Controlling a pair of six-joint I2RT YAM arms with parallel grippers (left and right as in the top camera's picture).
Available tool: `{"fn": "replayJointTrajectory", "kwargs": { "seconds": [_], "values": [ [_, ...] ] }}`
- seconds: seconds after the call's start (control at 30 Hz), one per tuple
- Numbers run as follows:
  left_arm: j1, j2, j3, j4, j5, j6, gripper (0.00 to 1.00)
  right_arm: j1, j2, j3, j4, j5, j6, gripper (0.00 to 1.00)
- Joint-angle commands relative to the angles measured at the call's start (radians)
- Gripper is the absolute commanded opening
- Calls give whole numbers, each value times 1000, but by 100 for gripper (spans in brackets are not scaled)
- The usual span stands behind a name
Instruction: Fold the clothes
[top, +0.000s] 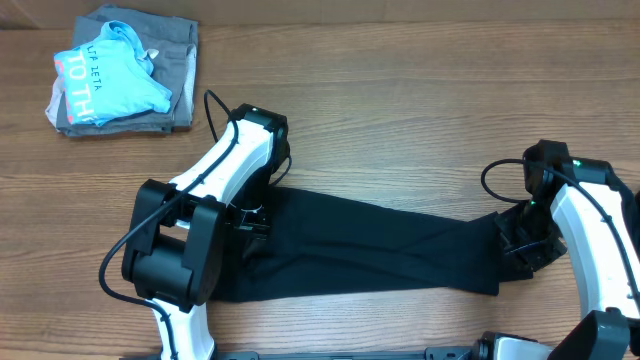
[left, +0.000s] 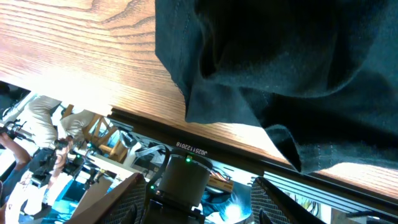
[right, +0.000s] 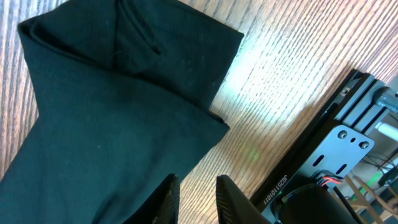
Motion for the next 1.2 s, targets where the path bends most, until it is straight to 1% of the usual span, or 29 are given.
{"fn": "replayJointTrajectory", "kwargs": {
  "seconds": [0.0,0.03,0.07,0.1,0.13,0.17,0.23,0.3,0.33,0.47,0.53,0.57,0.63,0.73,0.87,0.9,0.97,1.07,1.17],
  "values": [
    [-1,-9,-6,5,5,18,58,-8,-11,8,7,14,11,30],
    [-1,-10,-6,13,10,26,58,-7,-11,12,7,13,12,34],
    [-1,-12,-6,25,9,28,58,-7,-11,17,7,14,10,35],
    [-1,-17,-6,52,8,28,57,-7,-11,21,8,10,-2,43],
    [-1,-23,-6,80,10,28,56,-7,-11,25,12,-2,-23,68],
    [-1,-32,-6,111,11,27,56,-7,-11,29,20,-24,-56,87],
    [0,-55,-6,150,29,29,55,-7,-11,37,45,-93,-142,86],
    [0,-83,-6,174,59,53,51,-7,-11,42,81,-191,-254,83],
    [-1,-102,-6,182,74,72,49,-7,-11,42,95,-232,-284,82],
    [0,-168,-6,175,76,97,48,-7,-11,42,154,-370,-304,81],
    [0,-180,-6,170,76,107,46,-4,-11,42,185,-425,-304,80],
    [0,-180,-6,169,76,107,41,2,-11,42,203,-445,-304,79],
    [0,-175,-11,183,76,106,29,19,-11,39,223,-451,-303,77],
    [1,-174,-40,237,95,113,27,58,-11,31,237,-451,-304,76],
    [2,-174,-96,306,153,132,18,111,-11,8,249,-421,-304,76],
    [2,-174,-117,327,170,132,14,128,-9,5,249,-407,-304,76],
    [2,-174,-143,352,179,132,11,144,-9,5,252,-402,-303,76],
    [2,-174,-198,407,231,133,4,160,-9,5,256,-402,-299,75],
    [0,-174,-246,465,249,133,4,161,-9,5,256,-402,-299,75]
  ]
}}
